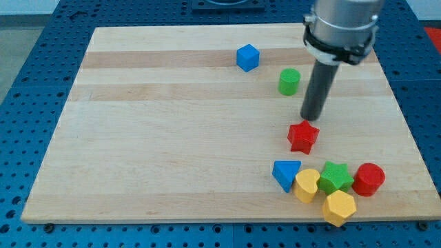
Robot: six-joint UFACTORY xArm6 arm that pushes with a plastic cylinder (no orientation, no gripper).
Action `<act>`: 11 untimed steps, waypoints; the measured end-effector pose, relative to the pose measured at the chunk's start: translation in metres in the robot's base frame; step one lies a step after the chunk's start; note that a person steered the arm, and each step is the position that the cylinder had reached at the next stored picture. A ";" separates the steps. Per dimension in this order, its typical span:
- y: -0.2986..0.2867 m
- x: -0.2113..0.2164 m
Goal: Move the red star to the top of the red circle
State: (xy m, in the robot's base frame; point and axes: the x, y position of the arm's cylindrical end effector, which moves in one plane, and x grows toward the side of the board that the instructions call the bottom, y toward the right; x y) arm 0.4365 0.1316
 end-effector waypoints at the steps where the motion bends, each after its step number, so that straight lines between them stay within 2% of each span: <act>1: -0.025 -0.012; 3: -0.062 0.033; 4: -0.061 0.059; 5: -0.034 0.069; 7: 0.025 0.069; 8: 0.015 0.070; 9: -0.005 0.050; 10: -0.002 0.024; 11: 0.019 0.029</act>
